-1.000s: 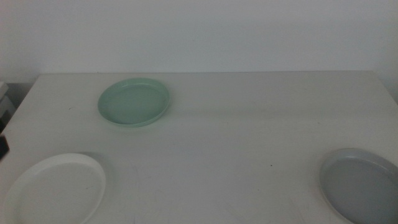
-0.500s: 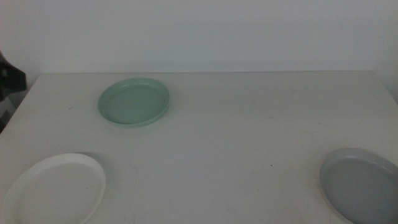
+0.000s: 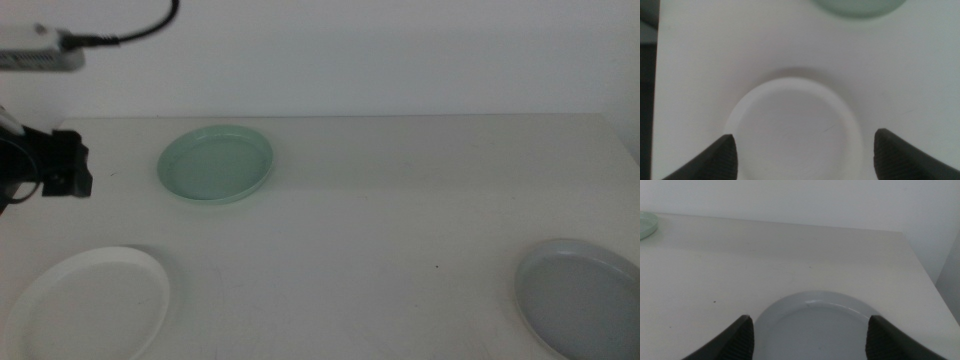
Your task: Stack the three bowls on top of each other.
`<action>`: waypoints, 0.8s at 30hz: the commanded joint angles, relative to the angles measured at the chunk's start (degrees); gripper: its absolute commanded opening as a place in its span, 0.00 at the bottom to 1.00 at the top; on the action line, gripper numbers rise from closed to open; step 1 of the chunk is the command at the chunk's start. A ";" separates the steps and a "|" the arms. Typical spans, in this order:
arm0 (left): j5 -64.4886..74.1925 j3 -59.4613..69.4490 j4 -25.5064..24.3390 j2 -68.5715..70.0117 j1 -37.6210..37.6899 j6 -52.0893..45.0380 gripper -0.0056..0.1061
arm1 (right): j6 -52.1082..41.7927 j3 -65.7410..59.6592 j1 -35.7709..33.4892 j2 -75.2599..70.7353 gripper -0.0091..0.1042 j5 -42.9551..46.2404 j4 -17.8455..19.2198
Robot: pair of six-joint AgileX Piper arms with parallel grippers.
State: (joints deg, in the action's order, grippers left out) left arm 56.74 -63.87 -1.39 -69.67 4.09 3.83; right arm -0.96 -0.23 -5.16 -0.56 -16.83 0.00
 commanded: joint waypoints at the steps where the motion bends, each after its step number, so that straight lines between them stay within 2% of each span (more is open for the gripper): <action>1: -0.80 -1.82 -2.37 -1.27 -0.07 0.61 0.99 | -0.70 1.63 0.40 -1.57 0.59 4.41 0.52; 5: 1.39 -1.82 -6.13 -4.90 -0.18 -1.32 0.99 | -0.70 1.63 0.40 -1.57 0.59 4.41 0.52; 7: 1.74 -1.82 -5.76 -6.65 -1.93 -3.83 0.99 | -0.70 1.63 0.40 -1.57 0.59 4.41 0.52; 16: 1.63 -1.82 8.46 -13.92 -17.80 -23.68 0.99 | -0.70 1.63 0.40 -1.57 0.59 4.41 0.52; 24: -1.19 -1.82 12.32 -23.52 -25.41 -33.97 0.99 | -0.70 1.63 0.40 -1.57 0.59 4.41 0.52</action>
State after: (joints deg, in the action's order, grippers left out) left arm 56.74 -63.89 8.79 -93.40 -20.62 -27.81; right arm -0.96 -0.23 -5.16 -0.56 -16.83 0.00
